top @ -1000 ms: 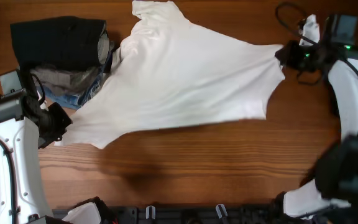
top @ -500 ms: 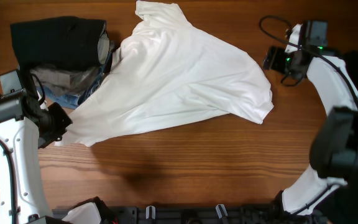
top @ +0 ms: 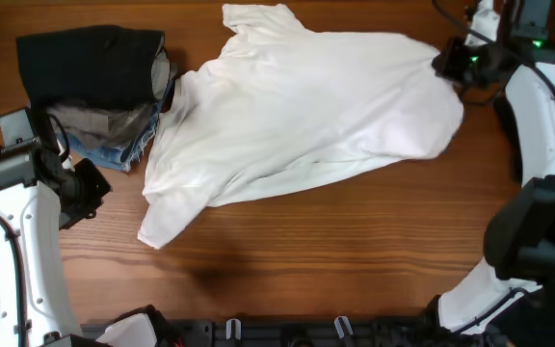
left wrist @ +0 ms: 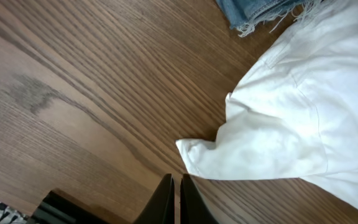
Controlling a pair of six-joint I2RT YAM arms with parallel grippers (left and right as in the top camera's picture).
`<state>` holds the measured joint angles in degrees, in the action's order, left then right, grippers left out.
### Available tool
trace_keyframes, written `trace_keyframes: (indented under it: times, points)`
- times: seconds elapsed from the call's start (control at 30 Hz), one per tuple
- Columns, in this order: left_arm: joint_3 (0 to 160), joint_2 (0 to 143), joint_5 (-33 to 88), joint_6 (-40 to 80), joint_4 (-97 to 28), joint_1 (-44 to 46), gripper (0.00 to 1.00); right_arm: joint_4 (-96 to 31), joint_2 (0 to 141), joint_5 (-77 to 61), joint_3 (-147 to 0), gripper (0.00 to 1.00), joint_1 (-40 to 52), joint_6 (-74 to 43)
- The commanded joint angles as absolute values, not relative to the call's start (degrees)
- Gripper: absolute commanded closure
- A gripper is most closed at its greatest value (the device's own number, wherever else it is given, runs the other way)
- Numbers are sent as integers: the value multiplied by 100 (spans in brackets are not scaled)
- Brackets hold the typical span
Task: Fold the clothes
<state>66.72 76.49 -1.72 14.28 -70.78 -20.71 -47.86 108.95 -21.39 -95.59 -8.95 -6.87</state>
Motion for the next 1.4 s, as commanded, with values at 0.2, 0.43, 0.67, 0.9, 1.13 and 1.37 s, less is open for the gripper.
trace_keyframes:
  times: [0.2,0.43,0.67,0.9,1.13,1.37]
  points:
    - [6709,7585,-261,1393,-7072,-2091,94,-4589,11026,-1028,-9065,25,-368,-714]
    - [6709,7585,-261,1393,-7030,-2091,92,-4283,11037,-917,-8055,37,-484,-552]
    - [6709,7585,-211,1393,-7035,-2091,92,-3979,11039,-1094,-7426,42,-478,-972]
    - [6709,7585,-200,1391,-7030,-2091,91,-3870,11010,-873,-7338,96,-572,-1363]
    - [6709,7585,-198,1393,-7000,-2091,90,-3916,10457,-873,-8656,94,-930,-1391]
    - [6709,7585,-198,1393,-6967,-2091,89,-2801,10707,-902,-8689,89,-950,-1822]
